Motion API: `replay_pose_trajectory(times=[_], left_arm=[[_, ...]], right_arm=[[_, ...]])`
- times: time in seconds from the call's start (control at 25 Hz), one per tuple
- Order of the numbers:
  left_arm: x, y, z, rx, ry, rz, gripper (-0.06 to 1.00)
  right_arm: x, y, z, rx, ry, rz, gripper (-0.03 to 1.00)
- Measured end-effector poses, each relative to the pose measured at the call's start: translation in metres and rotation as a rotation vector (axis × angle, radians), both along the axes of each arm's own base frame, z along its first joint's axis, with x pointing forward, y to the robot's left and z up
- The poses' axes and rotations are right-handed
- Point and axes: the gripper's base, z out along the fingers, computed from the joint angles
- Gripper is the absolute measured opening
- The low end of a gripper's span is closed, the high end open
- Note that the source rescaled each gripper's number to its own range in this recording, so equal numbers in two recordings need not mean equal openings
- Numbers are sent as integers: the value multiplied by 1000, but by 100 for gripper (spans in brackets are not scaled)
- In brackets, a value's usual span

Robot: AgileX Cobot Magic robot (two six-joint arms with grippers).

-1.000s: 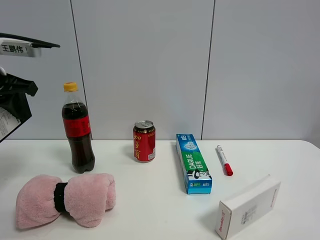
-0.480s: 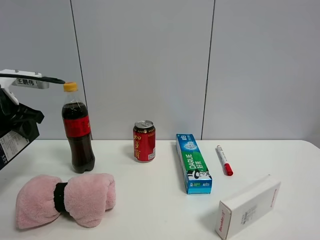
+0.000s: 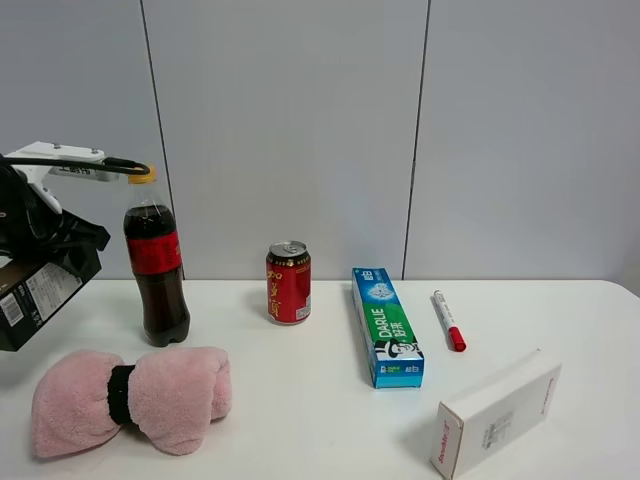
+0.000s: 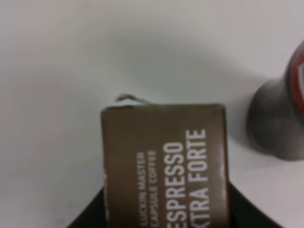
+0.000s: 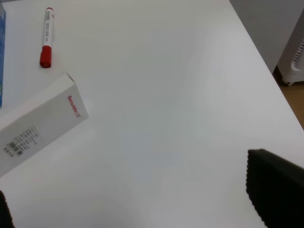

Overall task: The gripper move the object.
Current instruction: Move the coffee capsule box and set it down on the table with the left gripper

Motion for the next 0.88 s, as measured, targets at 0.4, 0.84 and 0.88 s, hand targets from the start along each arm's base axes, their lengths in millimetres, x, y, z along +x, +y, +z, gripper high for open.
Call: replay_pose_trajectory(times=[0.4,0.84,0.88], left_arm=[[4,-14,-23,2,50,-36,2],[4,-14,-25,3,55,-36,2],[4,-14,-26,3,58,-36,2]], right_arm=[[0,0,0,0,0,0,100],[0,0,0,0,0,0,100],[0,0,0,0,0,0,100]])
